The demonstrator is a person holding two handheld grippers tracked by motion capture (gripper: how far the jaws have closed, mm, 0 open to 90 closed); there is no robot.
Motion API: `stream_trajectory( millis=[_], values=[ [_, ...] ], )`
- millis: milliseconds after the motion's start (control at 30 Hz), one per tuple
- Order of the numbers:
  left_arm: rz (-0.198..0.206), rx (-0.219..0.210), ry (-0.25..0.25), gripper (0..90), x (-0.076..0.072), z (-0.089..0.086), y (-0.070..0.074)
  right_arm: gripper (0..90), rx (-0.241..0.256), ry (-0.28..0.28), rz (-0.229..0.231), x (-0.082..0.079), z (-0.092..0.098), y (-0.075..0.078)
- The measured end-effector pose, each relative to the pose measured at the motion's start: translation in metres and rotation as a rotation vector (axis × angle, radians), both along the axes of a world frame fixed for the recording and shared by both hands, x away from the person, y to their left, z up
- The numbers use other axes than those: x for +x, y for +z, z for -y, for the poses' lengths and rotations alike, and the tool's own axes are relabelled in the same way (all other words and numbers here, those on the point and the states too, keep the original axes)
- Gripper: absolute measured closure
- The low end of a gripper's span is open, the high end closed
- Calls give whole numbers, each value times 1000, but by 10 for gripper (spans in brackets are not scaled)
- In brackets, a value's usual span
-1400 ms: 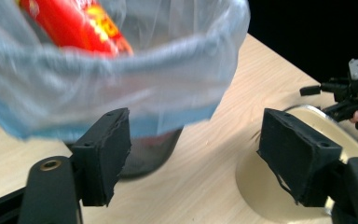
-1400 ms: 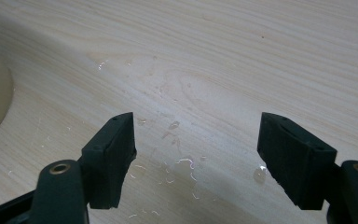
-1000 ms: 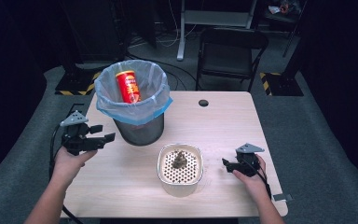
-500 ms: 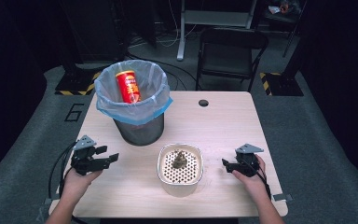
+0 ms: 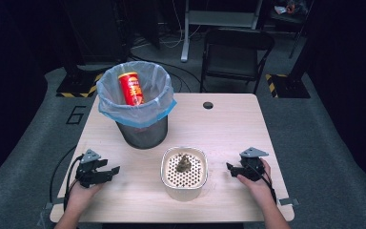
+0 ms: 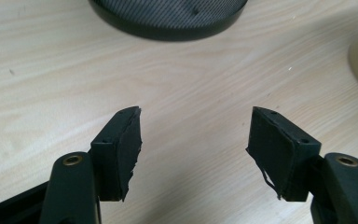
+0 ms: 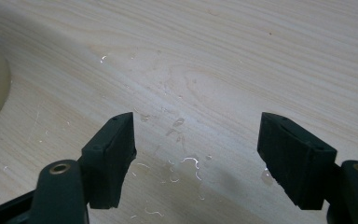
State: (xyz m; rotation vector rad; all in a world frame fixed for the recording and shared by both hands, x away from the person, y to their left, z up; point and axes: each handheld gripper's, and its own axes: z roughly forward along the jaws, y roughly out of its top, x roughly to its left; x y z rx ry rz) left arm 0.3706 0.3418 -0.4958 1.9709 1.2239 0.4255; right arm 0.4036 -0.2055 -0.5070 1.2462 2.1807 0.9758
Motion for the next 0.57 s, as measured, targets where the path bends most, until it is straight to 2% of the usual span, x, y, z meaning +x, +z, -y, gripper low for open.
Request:
stream_trajectory(
  millis=[67,233,300,333,367,433,500,567],
  values=[
    [-7,-10,7,312,2,-5,-8,272,-5,-10,5,0,-1,-1],
    [-16,-56,29,275,3,-12,-16,272,-11,-7,12,1,0,-2],
    [-18,-42,43,251,5,-15,-19,271,-8,-17,10,1,1,-2],
    [-20,-40,57,237,6,-17,-20,270,-7,-20,9,1,1,-2],
    [-20,-21,80,217,7,-19,-23,268,-10,-13,5,1,2,-2],
    [-28,-20,84,199,8,-21,-23,266,-13,-22,13,1,3,-3],
    [-15,-31,92,183,9,-22,-25,263,-7,-37,14,1,3,-3],
    [-11,-11,89,167,9,-22,-26,259,-17,-44,17,1,5,-4]
  ],
)
